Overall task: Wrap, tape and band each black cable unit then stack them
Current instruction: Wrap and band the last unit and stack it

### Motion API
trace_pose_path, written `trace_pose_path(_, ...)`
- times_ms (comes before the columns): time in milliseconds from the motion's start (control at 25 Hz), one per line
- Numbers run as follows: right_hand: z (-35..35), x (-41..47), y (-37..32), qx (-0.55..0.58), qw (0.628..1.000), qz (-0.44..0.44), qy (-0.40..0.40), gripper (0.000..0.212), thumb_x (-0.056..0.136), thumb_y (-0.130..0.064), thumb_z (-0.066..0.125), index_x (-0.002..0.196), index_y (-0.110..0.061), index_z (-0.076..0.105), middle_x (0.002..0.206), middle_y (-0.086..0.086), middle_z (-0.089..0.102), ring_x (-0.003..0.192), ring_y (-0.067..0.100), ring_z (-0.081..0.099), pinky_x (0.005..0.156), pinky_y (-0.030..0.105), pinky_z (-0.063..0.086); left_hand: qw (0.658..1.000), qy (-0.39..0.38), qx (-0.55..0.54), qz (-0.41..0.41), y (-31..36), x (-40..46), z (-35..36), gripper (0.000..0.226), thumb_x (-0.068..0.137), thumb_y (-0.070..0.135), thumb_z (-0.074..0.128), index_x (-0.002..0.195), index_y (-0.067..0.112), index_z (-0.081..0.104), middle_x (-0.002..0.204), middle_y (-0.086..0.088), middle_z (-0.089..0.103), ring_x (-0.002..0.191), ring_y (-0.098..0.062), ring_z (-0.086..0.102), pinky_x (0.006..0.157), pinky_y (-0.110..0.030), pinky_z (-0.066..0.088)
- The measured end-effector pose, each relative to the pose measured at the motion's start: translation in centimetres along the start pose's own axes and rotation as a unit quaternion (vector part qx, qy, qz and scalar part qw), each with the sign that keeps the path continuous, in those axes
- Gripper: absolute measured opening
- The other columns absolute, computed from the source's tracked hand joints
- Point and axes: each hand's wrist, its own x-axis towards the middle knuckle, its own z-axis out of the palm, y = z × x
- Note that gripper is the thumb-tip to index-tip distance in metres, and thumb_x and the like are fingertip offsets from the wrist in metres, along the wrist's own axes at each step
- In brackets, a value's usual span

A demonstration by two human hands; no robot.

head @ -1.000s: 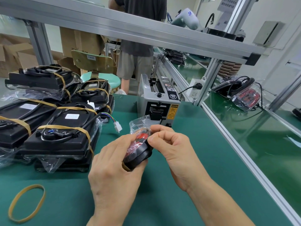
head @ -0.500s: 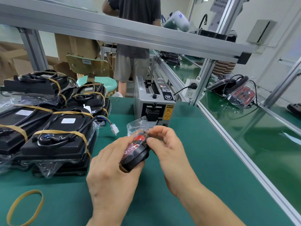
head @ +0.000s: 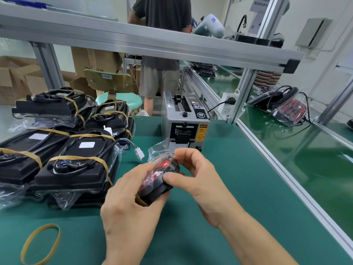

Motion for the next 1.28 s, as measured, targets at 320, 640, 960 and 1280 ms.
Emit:
trace_pose_path(320,-5.1,1.3,1.2,-0.213,0.963,0.033,-0.159,0.110,0.056,-0.029,0.089,0.144,-0.043,0.025,0.143,-0.024,0.037,0.133,-0.014,0.030,0.111,0.022,0.025,0.942,-0.014,-0.310,-0.131,-2.7,0.8,-1.2,0.066,0.043,0.009,0.085,0.103,0.032,0.072,0.095,0.004,0.074,0.085,-0.010,0.069,0.081,-0.022,0.054)
trace_pose_path(640,-4.5,4.0,1.0,-0.530,0.819,-0.218,-0.029,0.064,0.056,-0.025,0.084,0.115,-0.026,0.059,0.101,-0.019,0.053,0.091,0.008,0.039,0.084,0.034,0.040,0.976,-0.098,-0.152,-0.124,-5.2,0.1,-2.9,0.095,0.045,0.017,0.085,0.130,0.038,0.048,0.130,0.019,0.056,0.124,0.000,0.048,0.104,-0.019,0.036)
trace_pose_path(960,-3.1,5.0,0.9,-0.508,0.831,-0.179,-0.136,0.066,0.063,-0.047,0.080,0.123,-0.031,0.057,0.117,-0.017,0.056,0.113,0.000,0.042,0.110,0.031,0.016,0.969,-0.145,-0.166,-0.114,-5.6,1.2,-2.3,0.051,0.071,-0.002,0.079,0.111,0.027,0.066,0.117,0.012,0.062,0.116,-0.007,0.055,0.100,-0.017,0.039)
trace_pose_path(1280,1.0,6.4,-0.9,-0.415,0.839,-0.271,-0.227,0.009,0.085,-0.017,0.072,0.088,-0.009,0.076,0.092,0.000,0.068,0.083,0.016,0.064,0.080,0.037,0.049,0.941,-0.091,-0.242,-0.217,-5.9,1.6,-2.1,0.032,0.068,0.007,0.082,0.090,0.029,0.074,0.088,0.001,0.071,0.084,-0.013,0.064,0.089,-0.037,0.050)
